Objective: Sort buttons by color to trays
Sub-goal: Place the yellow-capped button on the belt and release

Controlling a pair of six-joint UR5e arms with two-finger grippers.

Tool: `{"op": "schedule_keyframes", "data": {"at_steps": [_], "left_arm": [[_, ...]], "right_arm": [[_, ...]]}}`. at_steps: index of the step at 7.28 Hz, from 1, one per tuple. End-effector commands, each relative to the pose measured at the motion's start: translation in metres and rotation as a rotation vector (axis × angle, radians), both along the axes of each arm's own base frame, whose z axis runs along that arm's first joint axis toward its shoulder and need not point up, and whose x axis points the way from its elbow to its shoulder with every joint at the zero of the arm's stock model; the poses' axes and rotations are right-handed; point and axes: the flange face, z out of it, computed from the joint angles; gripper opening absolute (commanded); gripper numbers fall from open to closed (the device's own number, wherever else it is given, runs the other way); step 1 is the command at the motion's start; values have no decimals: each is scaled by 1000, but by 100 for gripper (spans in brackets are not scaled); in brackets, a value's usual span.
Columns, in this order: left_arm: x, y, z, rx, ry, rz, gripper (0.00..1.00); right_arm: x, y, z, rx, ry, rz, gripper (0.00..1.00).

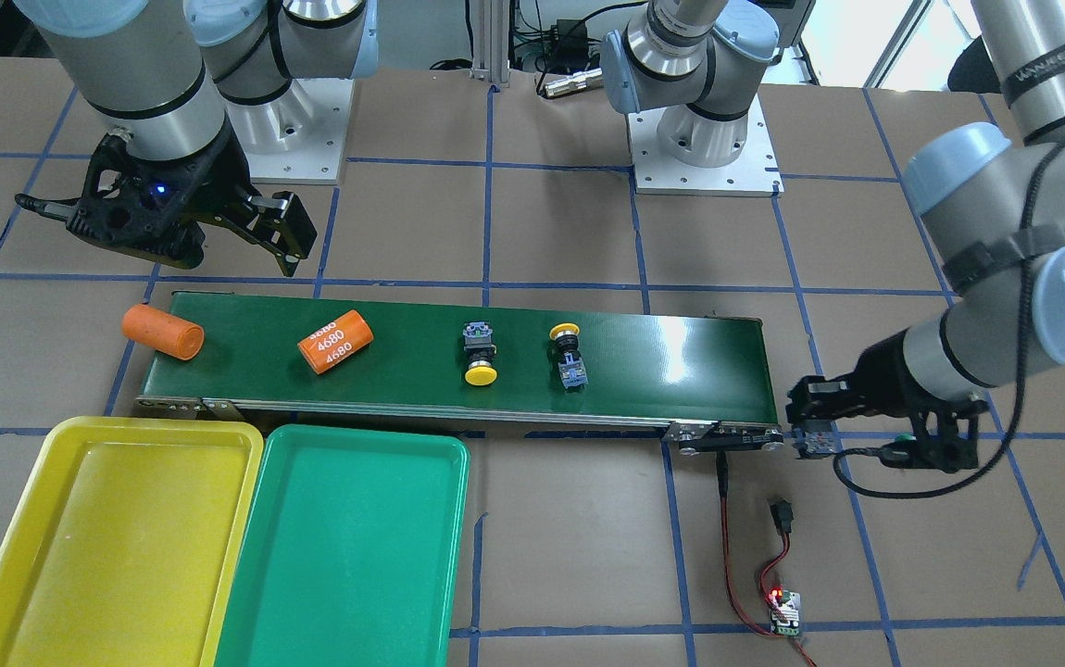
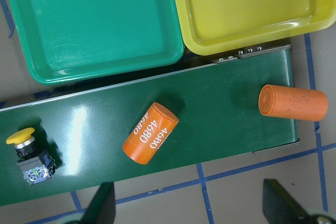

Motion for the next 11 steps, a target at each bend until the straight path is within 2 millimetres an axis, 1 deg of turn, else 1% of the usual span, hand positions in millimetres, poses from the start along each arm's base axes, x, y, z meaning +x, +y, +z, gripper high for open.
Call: {"op": "schedule_keyframes", "data": {"at_steps": [1,3,4,5,6,7,8,9,10,11], "left_arm": [[-40,67,-21,-21,15,21,0],[-69,87,-40,-11,6,25,0],[-83,92,-48,14,1,34,0],[-88,89,-55,19,-2,40,74],[-88,87,-41,-27,-10,50,100],[-71,77,-24,-68,-60,47,100],[-24,55,-2,-106,-203,-128,100],[36,39,11,-117,-218,-182,100],[92,30,16,-136,-231,-244,100],[138,23,16,-151,-213,-408,100]], "right_arm": [[0,0,0,1,0,-1,100],[0,0,0,1,0,-1,100],[0,0,0,-1,0,-1,100],[0,0,0,-1,0,-1,100],[0,0,0,1,0,-1,100],[0,0,0,-1,0,-1,100],[0,0,0,-1,0,-1,100],[0,0,0,-1,0,-1,100],[0,0,0,1,0,-1,100],[0,0,0,-1,0,-1,100]]}}
